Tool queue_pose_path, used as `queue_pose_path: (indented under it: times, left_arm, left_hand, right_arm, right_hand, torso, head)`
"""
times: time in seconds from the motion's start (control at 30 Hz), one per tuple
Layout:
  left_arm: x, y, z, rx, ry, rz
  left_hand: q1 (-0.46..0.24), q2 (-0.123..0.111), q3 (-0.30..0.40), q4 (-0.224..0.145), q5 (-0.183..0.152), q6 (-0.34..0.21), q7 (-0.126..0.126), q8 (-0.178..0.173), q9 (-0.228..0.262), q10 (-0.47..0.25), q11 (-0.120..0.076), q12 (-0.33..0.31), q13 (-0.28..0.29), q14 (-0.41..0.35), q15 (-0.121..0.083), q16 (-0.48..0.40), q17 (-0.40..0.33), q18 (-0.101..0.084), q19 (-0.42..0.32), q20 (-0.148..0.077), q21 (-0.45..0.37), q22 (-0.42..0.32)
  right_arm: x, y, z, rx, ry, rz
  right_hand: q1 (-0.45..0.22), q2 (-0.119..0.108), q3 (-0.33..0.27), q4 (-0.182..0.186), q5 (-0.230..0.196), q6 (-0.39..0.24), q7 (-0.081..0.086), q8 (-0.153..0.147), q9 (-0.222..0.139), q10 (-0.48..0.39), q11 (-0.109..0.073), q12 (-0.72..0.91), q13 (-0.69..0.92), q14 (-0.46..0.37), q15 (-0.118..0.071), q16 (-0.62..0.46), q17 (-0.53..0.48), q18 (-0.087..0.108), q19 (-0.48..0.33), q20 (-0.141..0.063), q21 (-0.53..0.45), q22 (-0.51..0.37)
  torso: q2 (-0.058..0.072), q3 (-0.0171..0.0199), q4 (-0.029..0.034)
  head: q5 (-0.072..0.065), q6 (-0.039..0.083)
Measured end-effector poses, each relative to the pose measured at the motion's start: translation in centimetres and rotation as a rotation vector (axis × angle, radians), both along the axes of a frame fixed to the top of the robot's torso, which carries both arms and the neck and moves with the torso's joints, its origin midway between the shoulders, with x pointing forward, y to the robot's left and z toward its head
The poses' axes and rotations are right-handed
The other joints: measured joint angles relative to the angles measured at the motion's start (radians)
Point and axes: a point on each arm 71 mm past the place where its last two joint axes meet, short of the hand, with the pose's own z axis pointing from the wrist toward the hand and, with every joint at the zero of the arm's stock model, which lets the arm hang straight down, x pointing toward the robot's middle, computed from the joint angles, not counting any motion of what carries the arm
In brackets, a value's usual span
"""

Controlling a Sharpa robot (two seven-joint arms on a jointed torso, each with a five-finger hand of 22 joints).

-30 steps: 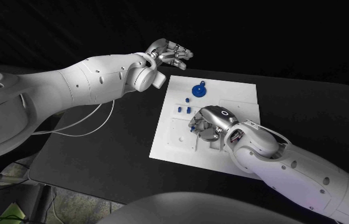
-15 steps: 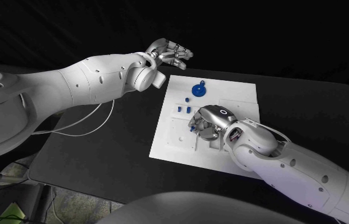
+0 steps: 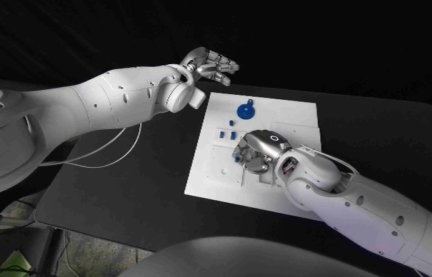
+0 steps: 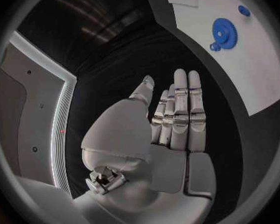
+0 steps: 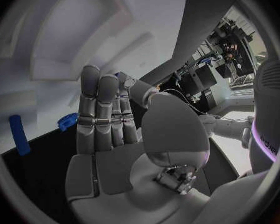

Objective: Assemble the parts on the task board

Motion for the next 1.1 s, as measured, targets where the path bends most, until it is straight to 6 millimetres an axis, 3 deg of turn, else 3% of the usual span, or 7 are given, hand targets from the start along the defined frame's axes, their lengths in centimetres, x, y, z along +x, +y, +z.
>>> queue_pose_path:
  times: [0.13,0.37,0.47,0.53,0.73,1.1]
  left_arm:
    - [0.0,0.0,0.0,0.000,0.000,0.000]
    - [0.0,0.0,0.0,0.001,0.002,0.000]
    - [0.0,0.0,0.0,0.001,0.002,-0.001]
    - [0.0,0.0,0.0,0.001,0.003,-0.001]
    - [0.0,0.0,0.0,0.001,0.005,-0.002]
    - [0.0,0.2,-0.1,0.003,0.010,0.000]
  left_hand:
    - [0.000,0.000,0.000,0.000,0.000,0.000,0.000,0.000,0.000,0.000,0.000,0.000,0.000,0.000,0.000,0.000,0.000,0.000,0.000,0.000,0.000,0.000]
    - [0.000,0.000,0.000,0.000,0.000,0.000,0.000,0.000,0.000,0.000,0.000,0.000,0.000,0.000,0.000,0.000,0.000,0.000,0.000,0.000,0.000,0.000]
    - [0.003,0.003,-0.004,0.004,0.000,0.000,0.000,0.000,0.000,0.000,0.000,0.000,0.000,0.000,0.000,0.000,-0.001,0.000,0.000,0.000,0.000,-0.005]
    - [0.004,0.004,-0.004,0.004,0.000,0.000,0.000,0.000,0.000,0.000,0.000,0.000,0.000,0.000,0.000,0.000,-0.001,0.000,0.000,0.000,0.000,-0.005]
    - [0.004,0.004,-0.004,0.004,0.000,0.000,0.000,0.000,0.000,0.000,0.000,0.000,0.000,0.000,0.000,0.000,-0.001,0.000,0.000,0.000,0.000,-0.005]
    - [0.004,0.004,-0.004,0.004,0.000,0.000,0.000,0.000,0.001,0.000,0.000,0.000,0.000,-0.003,0.003,0.000,-0.001,0.000,0.000,0.000,0.000,-0.007]
  right_arm:
    - [0.0,0.0,0.0,-0.001,0.000,0.001]
    - [-0.1,0.0,-0.1,0.000,0.003,0.001]
    - [-0.2,0.0,-0.2,0.000,0.007,0.002]
    - [-0.2,0.0,-0.3,-0.001,0.011,0.001]
    - [-0.2,-0.2,-0.3,0.006,0.018,-0.003]
    - [-0.7,-1.3,0.1,0.031,0.021,-0.024]
  right_hand:
    - [0.000,0.000,-0.019,0.001,0.019,-0.008,0.006,0.000,-0.003,-0.006,0.006,0.000,0.000,0.000,0.000,0.000,0.000,0.000,0.000,0.000,-0.005,0.001]
    - [0.013,0.013,-0.025,-0.006,0.015,-0.065,0.029,0.008,-0.032,-0.084,0.030,0.004,-0.006,-0.010,0.009,0.000,0.000,0.007,-0.008,0.008,-0.012,0.021]
    - [0.004,-0.016,-0.028,-0.008,0.048,-0.091,0.038,0.004,-0.045,-0.152,0.051,0.004,-0.008,-0.019,0.017,0.001,0.000,0.013,-0.015,0.014,-0.015,0.026]
    - [0.003,-0.033,-0.028,-0.008,0.068,-0.111,0.043,0.003,-0.052,-0.196,0.060,0.008,-0.007,-0.022,0.023,0.001,0.000,0.027,-0.021,0.020,-0.009,0.037]
    - [0.008,-0.055,-0.051,-0.011,0.085,-0.126,0.047,0.003,-0.054,-0.270,0.085,0.003,-0.009,-0.030,0.040,0.007,-0.011,0.059,-0.031,0.038,-0.009,0.056]
    - [0.012,-0.059,-0.058,-0.012,0.100,-0.131,0.052,0.003,-0.054,-0.281,0.088,0.002,-0.010,-0.031,0.041,0.015,-0.025,0.061,-0.027,0.045,-0.023,0.074]
  torso:
    - [0.000,0.0000,0.0002]
    - [0.000,-0.0001,0.0002]
    - [0.000,-0.0001,0.0002]
    - [0.000,-0.0001,0.0002]
    - [0.000,-0.0003,0.0002]
    - [0.000,0.0004,0.0000]
  head:
    - [0.000,0.000]
    - [0.001,0.000]
    - [0.001,0.000]
    - [0.001,0.000]
    - [0.000,0.003]
    - [-0.004,0.009]
